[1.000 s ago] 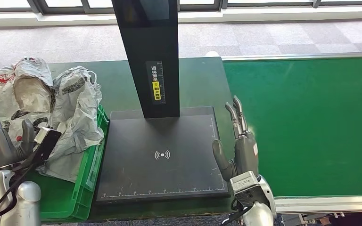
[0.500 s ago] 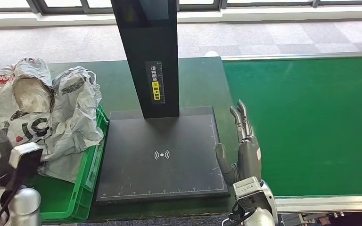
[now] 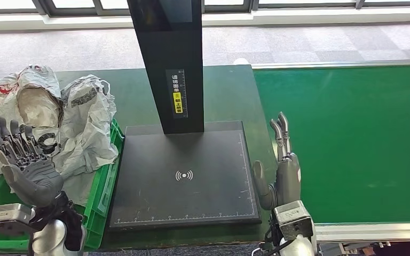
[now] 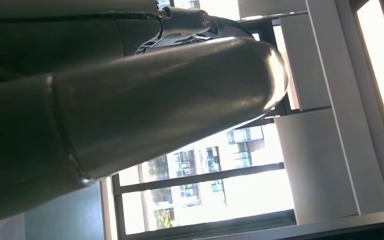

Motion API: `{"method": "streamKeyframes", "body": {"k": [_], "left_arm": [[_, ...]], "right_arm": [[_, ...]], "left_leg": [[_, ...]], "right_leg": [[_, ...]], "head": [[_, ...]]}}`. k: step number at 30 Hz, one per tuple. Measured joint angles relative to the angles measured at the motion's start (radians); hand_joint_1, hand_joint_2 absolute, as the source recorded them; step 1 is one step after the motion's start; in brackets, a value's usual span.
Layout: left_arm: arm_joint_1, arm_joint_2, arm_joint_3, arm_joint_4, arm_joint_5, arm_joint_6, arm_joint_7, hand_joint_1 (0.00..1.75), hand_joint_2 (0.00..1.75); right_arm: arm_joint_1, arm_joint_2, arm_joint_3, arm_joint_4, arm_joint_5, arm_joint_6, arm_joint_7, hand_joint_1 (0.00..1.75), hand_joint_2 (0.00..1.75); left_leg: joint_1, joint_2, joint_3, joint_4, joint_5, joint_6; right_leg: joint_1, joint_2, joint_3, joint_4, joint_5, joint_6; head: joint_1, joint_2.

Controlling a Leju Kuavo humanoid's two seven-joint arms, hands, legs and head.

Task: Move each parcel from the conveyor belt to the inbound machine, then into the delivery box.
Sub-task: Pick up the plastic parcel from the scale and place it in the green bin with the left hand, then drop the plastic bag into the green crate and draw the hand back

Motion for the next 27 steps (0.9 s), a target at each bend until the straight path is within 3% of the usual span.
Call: {"method": "streamKeyframes", "body": {"k": [2,4,6,8,11,14,19,27], "left_arm": [[0.0,-0.003,-0.004,0.001,0.0,-0.001,0.0,0.0,0.0],[0.0,-0.005,-0.005,0.002,0.0,-0.002,0.0,0.0,0.0],[0.0,-0.006,-0.008,0.003,0.012,-0.025,0.0,0.0,0.0],[0.0,-0.007,-0.016,0.009,0.059,-0.134,0.002,0.0,0.0],[-0.008,-0.008,-0.05,0.045,0.128,-0.423,0.007,0.0,0.0],[-0.03,-0.008,-0.1,0.117,0.12,-0.598,0.008,0.0,0.0],[-0.066,-0.006,-0.165,0.215,0.092,-0.714,0.002,0.0,0.0],[-0.108,-0.004,-0.192,0.316,0.06,-0.733,0.0,0.0,0.0]], "right_arm": [[0.0,0.0,0.0,0.0,0.0,0.0,-0.001,0.0,0.0],[0.0,0.0,-0.001,0.0,0.0,0.0,-0.001,0.0,0.87],[0.0,0.0,-0.001,-0.001,-0.002,0.0,-0.001,0.0,0.87],[0.0,0.0,-0.003,-0.001,-0.009,0.0,-0.002,0.0,0.0],[-0.001,0.0,-0.009,-0.001,-0.028,0.007,-0.01,0.0,0.0],[-0.002,0.0,-0.016,-0.001,-0.04,0.019,-0.02,0.0,0.0],[-0.002,0.0,-0.017,-0.001,-0.019,0.02,-0.045,0.0,0.0],[-0.014,0.0,-0.017,-0.001,-0.017,0.014,-0.05,0.0,0.0]], "left_leg": [[0.0,0.0,0.0,0.0,0.0,0.0],[0.0,0.0,0.0,0.0,0.0,0.0],[0.0,0.0,0.0,0.0,0.0,0.0],[0.0,0.0,0.0,0.0,0.0,0.0],[0.0,-0.001,0.0,0.0,0.0,0.0],[-0.001,0.0,0.0,0.0,0.0,0.001],[-0.002,0.0,0.0,0.0,0.0,0.001],[-0.002,0.0,0.0,0.0,0.0,0.001]], "right_leg": [[0.0,0.0,0.0,0.0,0.0,0.0],[0.0,0.0,0.0,0.0,0.0,0.0],[0.0,0.0,0.0,0.0,0.0,0.0],[0.0,0.0,0.0,0.0,0.0,0.0],[-0.001,0.0,0.0,0.0,0.0,0.0],[-0.002,0.0,0.0,0.0,0.0,0.001],[-0.002,0.0,0.0,0.0,0.001,0.002],[-0.002,0.0,0.0,0.0,0.001,0.002]], "head": [[0.0,0.0],[0.0,0.0],[0.0,0.0],[0.0,0.0],[0.0,0.0],[0.0,0.0],[0.0,0.0],[0.0,0.0]]}}
